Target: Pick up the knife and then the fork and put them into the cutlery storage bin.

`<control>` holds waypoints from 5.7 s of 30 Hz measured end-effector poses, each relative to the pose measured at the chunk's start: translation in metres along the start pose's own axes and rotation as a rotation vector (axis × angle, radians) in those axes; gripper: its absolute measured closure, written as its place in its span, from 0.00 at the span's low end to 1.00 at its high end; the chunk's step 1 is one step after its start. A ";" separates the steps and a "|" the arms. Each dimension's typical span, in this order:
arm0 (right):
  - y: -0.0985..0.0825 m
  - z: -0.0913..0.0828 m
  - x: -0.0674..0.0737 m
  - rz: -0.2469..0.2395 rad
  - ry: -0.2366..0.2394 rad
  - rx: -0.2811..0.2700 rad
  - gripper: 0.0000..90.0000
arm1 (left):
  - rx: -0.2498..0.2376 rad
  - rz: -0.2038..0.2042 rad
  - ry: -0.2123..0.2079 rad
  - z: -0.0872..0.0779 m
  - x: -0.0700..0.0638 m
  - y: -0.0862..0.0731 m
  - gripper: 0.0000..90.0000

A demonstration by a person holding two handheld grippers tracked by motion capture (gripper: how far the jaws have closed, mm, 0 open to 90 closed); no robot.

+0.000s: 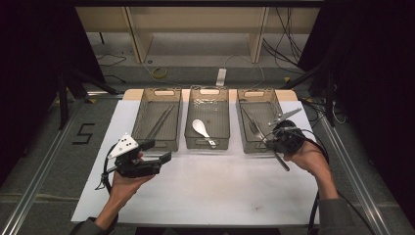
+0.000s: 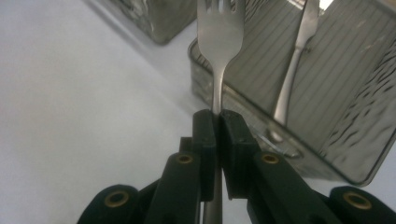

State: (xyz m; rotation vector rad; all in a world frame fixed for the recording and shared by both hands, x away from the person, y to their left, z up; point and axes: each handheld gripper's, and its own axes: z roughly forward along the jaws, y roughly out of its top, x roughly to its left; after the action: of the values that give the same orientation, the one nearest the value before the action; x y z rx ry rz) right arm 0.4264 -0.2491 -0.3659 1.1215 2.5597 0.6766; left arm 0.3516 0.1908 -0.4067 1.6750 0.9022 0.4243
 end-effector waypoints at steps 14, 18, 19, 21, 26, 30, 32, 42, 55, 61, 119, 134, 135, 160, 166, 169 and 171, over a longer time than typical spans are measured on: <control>0.041 0.002 -0.023 0.048 0.005 -0.042 0.95 | -0.001 -0.002 -0.002 -0.001 0.000 0.000 0.21; 0.050 0.005 -0.030 0.062 0.003 -0.042 0.95 | -0.002 -0.003 -0.003 -0.001 0.000 0.000 0.21; 0.051 0.005 -0.031 0.067 0.004 -0.043 0.95 | -0.003 -0.003 -0.003 -0.001 0.000 0.000 0.21; 0.055 0.007 -0.035 0.074 0.001 -0.043 0.95 | -0.005 -0.004 -0.004 -0.001 0.000 0.000 0.21; 0.065 0.011 -0.042 0.086 -0.003 -0.044 0.95 | -0.006 -0.006 -0.004 -0.001 0.000 0.000 0.21; 0.069 0.013 -0.047 0.106 -0.007 -0.048 0.95 | -0.010 -0.012 -0.005 -0.001 0.000 0.000 0.21; 0.071 0.015 -0.050 0.115 0.000 -0.052 0.95 | -0.010 -0.010 -0.006 -0.002 0.000 0.000 0.21; 0.079 0.024 -0.061 0.157 0.008 -0.063 0.95 | -0.010 -0.011 -0.006 -0.002 0.001 0.000 0.21; 0.088 0.038 -0.072 0.201 -0.049 -0.063 0.95 | -0.011 -0.010 -0.006 -0.002 0.000 0.000 0.21; 0.089 0.047 -0.075 0.212 -0.066 -0.063 0.95 | -0.011 -0.010 -0.007 -0.002 0.000 0.001 0.21; 0.056 0.038 -0.041 0.295 0.052 -0.262 0.42 | -0.007 -0.014 -0.009 -0.001 0.001 0.000 0.20; 0.022 0.020 0.011 0.234 0.104 -0.412 0.37 | 0.006 -0.018 -0.016 0.001 0.001 0.000 0.20; 0.021 0.020 0.013 0.231 0.108 -0.415 0.37 | 0.006 -0.021 -0.017 0.001 0.002 0.000 0.20; -0.022 0.018 0.050 0.174 0.163 -0.504 0.35 | 0.031 -0.012 -0.039 0.002 -0.001 -0.002 0.19; -0.030 0.016 0.055 0.163 0.167 -0.536 0.34 | 0.035 -0.011 -0.044 0.002 -0.001 -0.001 0.19; -0.035 0.015 0.057 0.163 0.166 -0.556 0.34 | 0.030 -0.018 -0.047 0.002 -0.001 -0.001 0.19; -0.040 0.013 0.058 0.159 0.167 -0.573 0.33 | 0.031 -0.018 -0.049 0.002 -0.001 -0.001 0.19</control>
State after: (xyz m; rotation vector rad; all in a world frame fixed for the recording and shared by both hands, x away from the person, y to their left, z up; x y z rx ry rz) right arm 0.3680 -0.2253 -0.4013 1.0973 2.1765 1.4790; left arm 0.3519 0.1889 -0.4086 1.6968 0.8914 0.3574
